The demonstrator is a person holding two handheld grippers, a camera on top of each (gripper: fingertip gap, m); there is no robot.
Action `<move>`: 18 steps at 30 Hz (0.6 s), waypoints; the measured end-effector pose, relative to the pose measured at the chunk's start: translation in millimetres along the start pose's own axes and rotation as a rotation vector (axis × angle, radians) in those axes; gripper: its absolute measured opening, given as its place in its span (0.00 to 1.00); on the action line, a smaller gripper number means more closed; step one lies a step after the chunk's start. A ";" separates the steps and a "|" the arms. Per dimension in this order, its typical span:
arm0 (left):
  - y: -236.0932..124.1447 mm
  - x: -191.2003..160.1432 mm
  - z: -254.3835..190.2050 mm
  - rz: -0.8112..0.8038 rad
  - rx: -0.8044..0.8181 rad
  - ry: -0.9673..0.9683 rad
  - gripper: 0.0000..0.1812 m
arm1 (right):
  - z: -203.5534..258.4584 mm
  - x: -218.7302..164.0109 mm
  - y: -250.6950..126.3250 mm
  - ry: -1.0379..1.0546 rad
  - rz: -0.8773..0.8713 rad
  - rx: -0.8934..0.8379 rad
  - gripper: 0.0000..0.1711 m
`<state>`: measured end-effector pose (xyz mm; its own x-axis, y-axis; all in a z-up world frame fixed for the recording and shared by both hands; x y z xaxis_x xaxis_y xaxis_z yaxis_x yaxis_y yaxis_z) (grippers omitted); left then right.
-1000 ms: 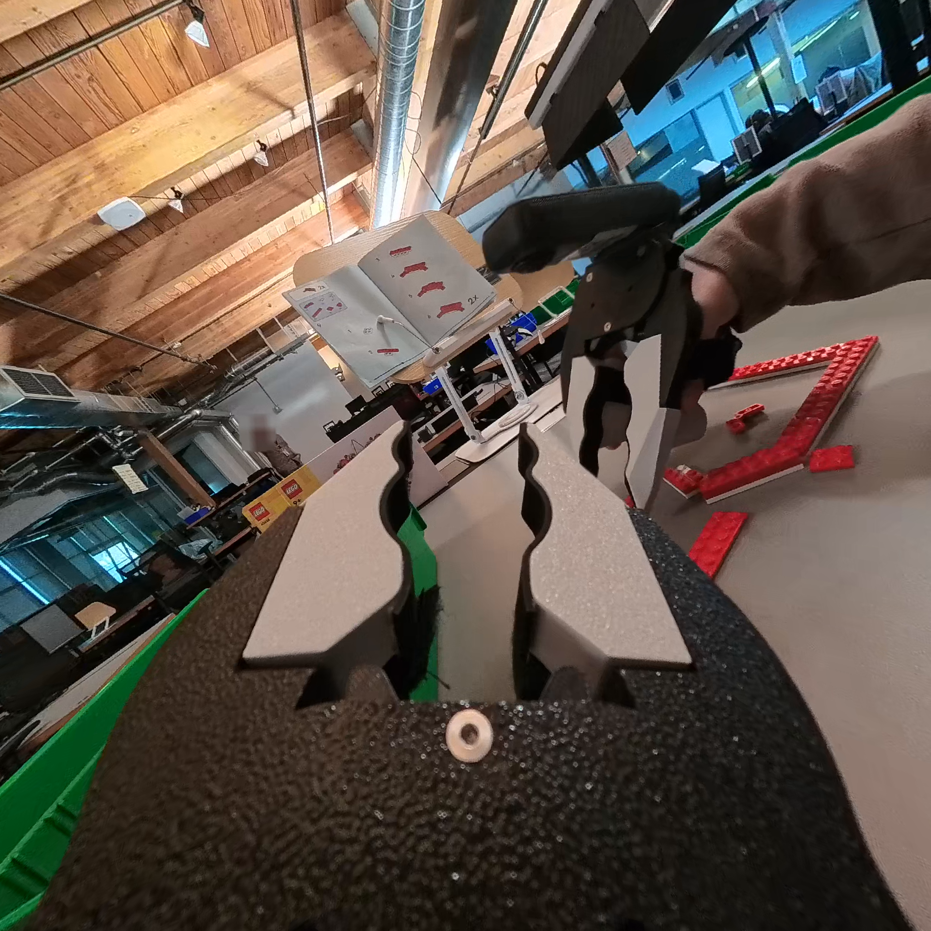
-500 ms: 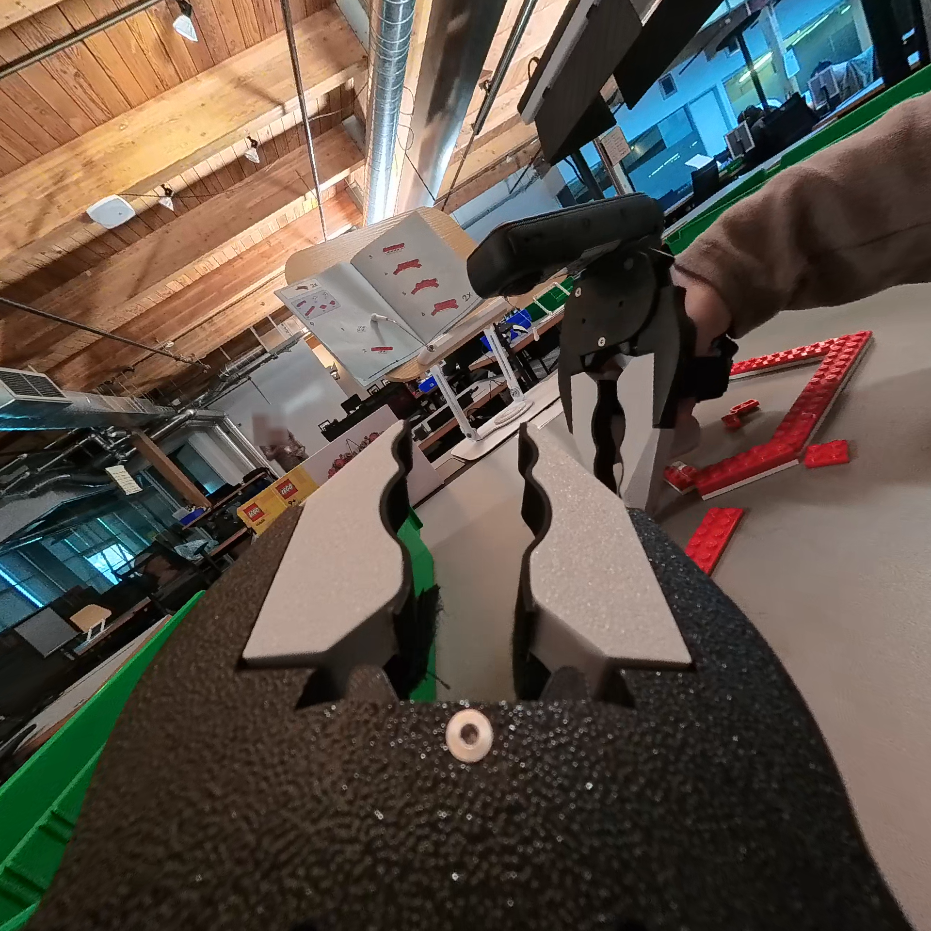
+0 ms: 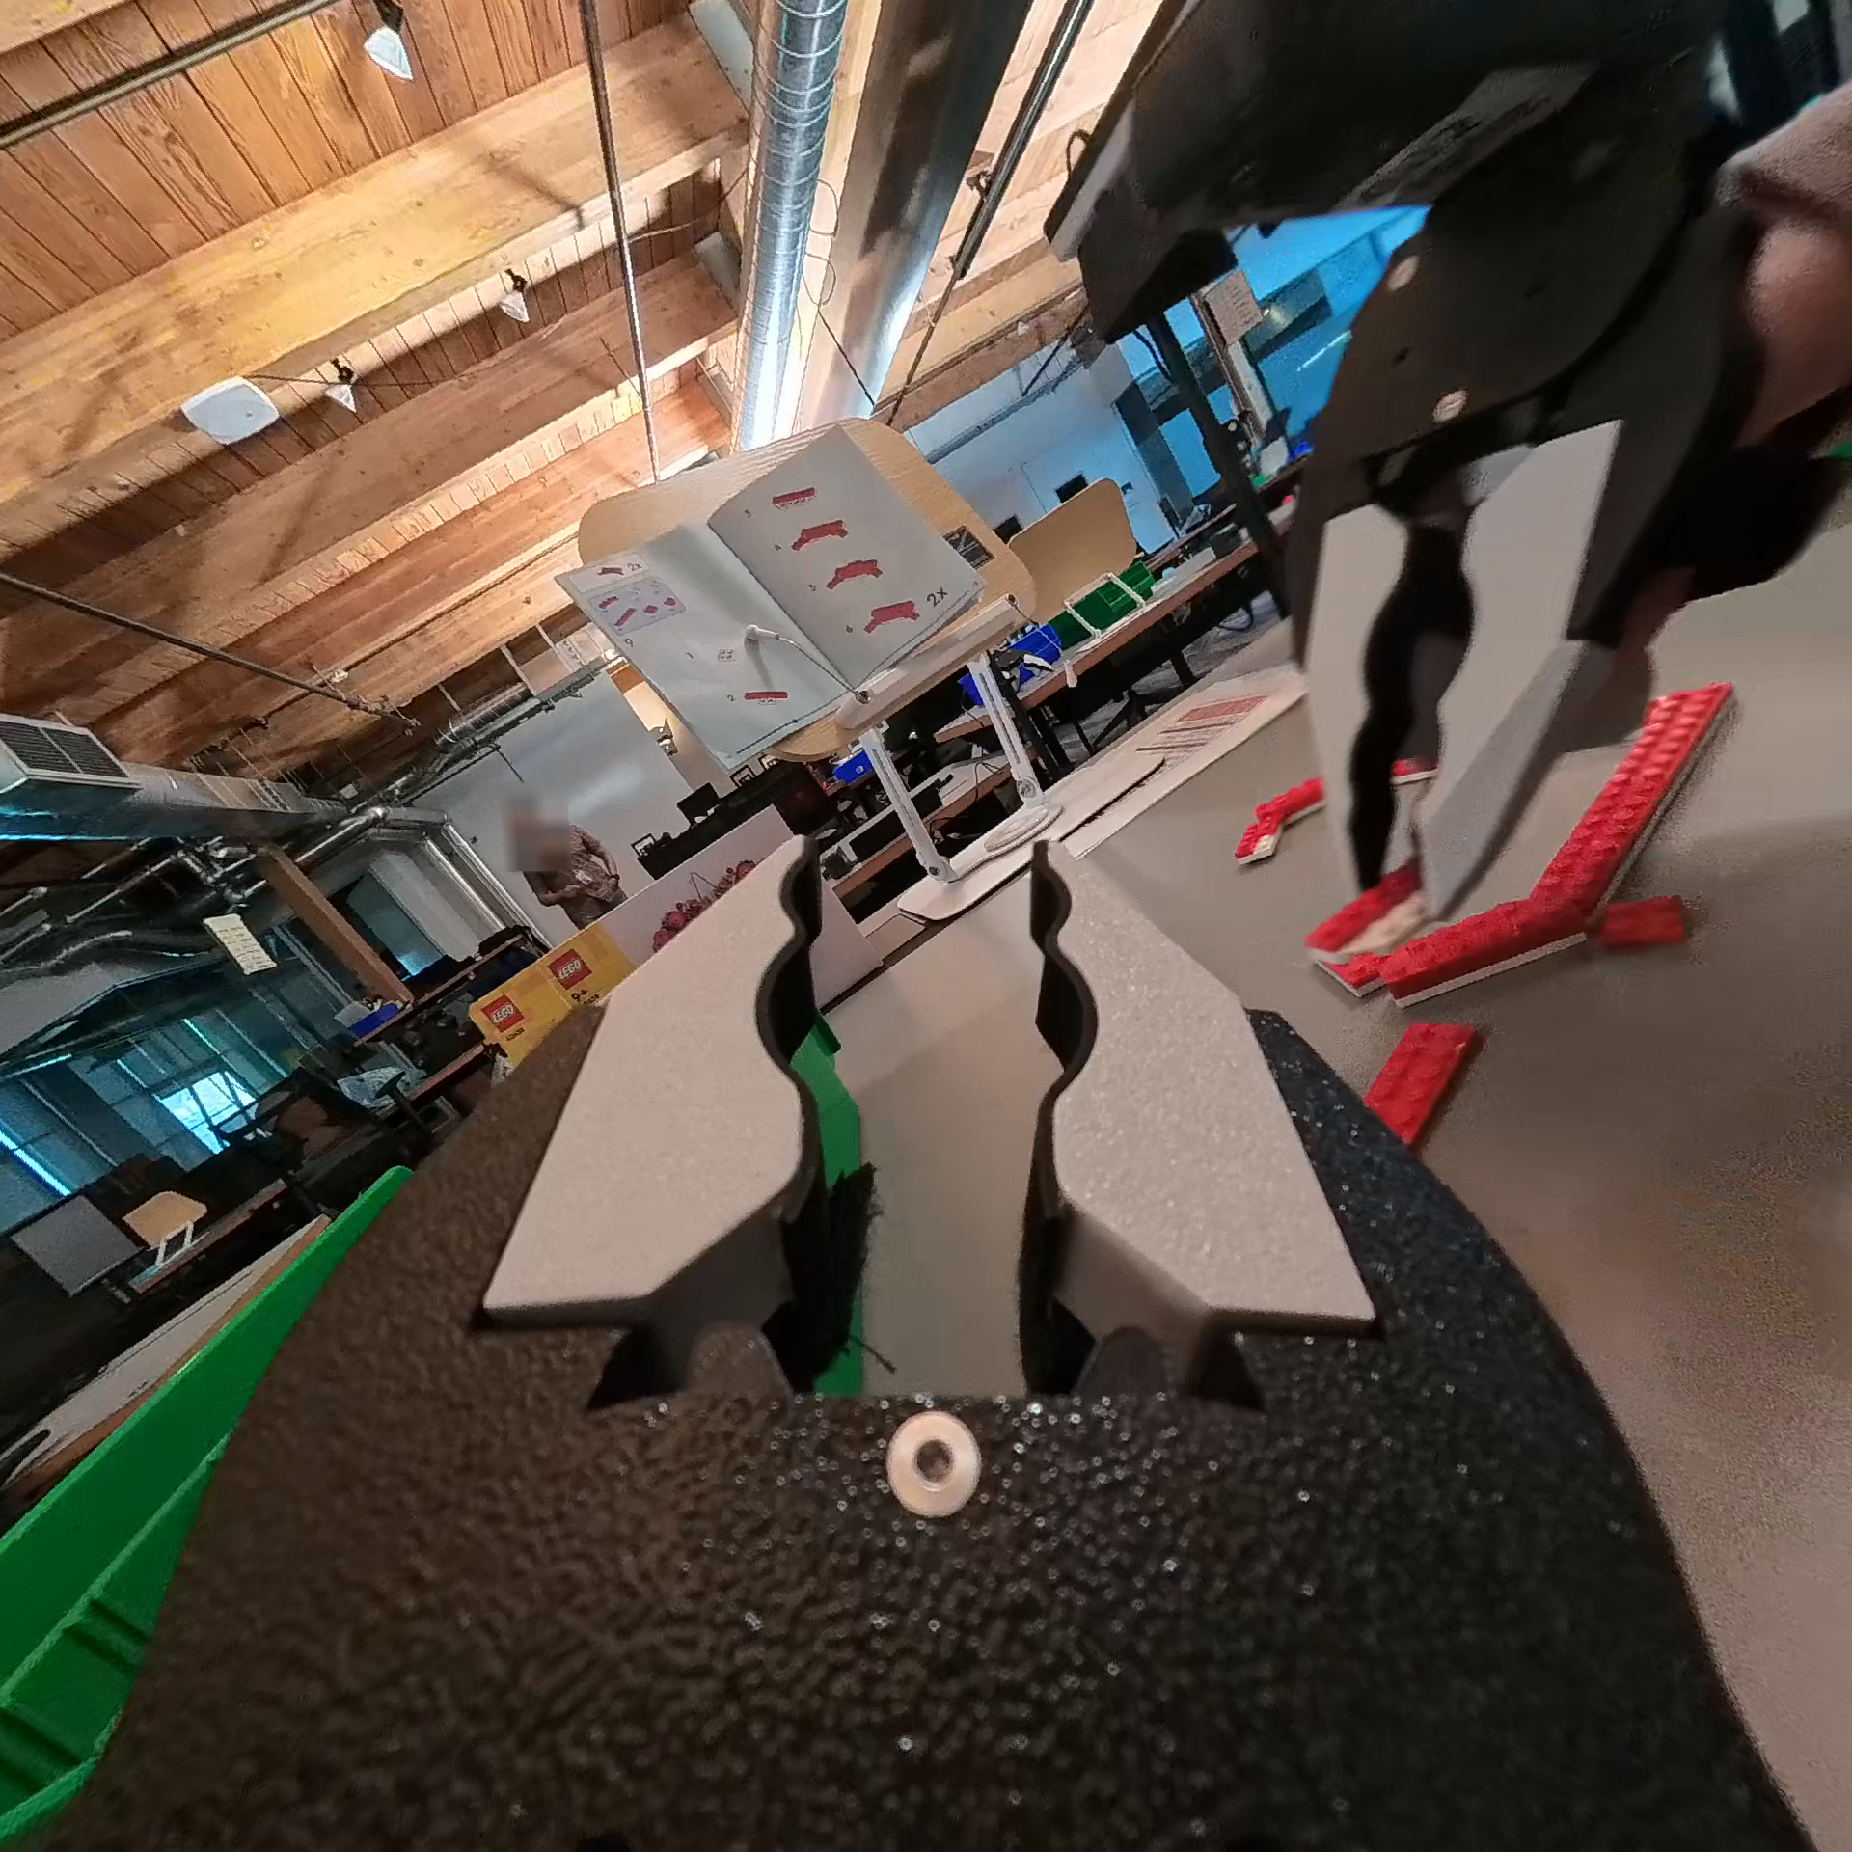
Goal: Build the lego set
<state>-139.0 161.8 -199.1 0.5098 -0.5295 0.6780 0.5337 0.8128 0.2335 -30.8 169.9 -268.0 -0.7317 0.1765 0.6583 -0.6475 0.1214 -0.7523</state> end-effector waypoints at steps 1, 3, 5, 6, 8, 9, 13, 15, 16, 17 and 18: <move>-0.2 0.3 -0.1 -0.001 0.001 0.001 0.22 | 7.4 -5.8 -1.7 0.011 0.009 -0.002 0.09; -0.3 0.4 -0.3 -0.001 0.000 0.003 0.22 | 20.6 -17.5 -2.7 0.027 0.027 -0.016 0.09; -0.6 0.2 0.1 -0.001 0.001 0.000 0.22 | 30.3 -26.8 -2.5 0.034 0.034 -0.035 0.09; -0.7 0.2 0.3 -0.001 0.001 -0.002 0.22 | 34.4 -29.8 -2.4 0.038 0.032 -0.040 0.09; -1.0 0.7 0.1 -0.001 0.001 -0.002 0.22 | 41.9 -34.7 -2.3 0.049 0.031 -0.041 0.09; -1.3 1.0 -0.2 -0.002 0.000 0.000 0.22 | 44.4 -37.0 -1.7 0.049 0.034 -0.047 0.09; -1.1 1.4 -1.5 -0.002 -0.005 0.008 0.22 | 48.1 -45.5 3.4 0.054 0.047 -0.055 0.09; -1.2 2.2 -1.5 -0.006 -0.009 -0.002 0.23 | 48.4 -48.0 5.6 0.058 0.047 -0.057 0.09; -1.4 3.1 -2.1 -0.010 -0.013 -0.001 0.23 | 48.0 -48.9 6.7 0.058 0.045 -0.061 0.09; -1.3 3.5 -2.7 -0.009 -0.016 0.003 0.23 | 47.7 -49.7 7.7 0.058 0.043 -0.065 0.09; -1.2 5.0 -3.1 -0.011 -0.016 0.006 0.23 | 47.8 -48.9 8.1 0.059 0.030 -0.064 0.09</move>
<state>-135.0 157.4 -198.2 0.5084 -0.5396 0.6711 0.5499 0.8032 0.2293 -10.5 115.6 -305.1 -0.7353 0.2381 0.6345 -0.6096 0.1766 -0.7728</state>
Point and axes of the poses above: each gripper's, where its closed fingertips meet, y out along the fingers, x out of its top, z = x × y across the jaws, the point moved 2 cm from there along -y, back along the fingers, and after that the axes turned 12 degrees about y, right-handed, at the moved point
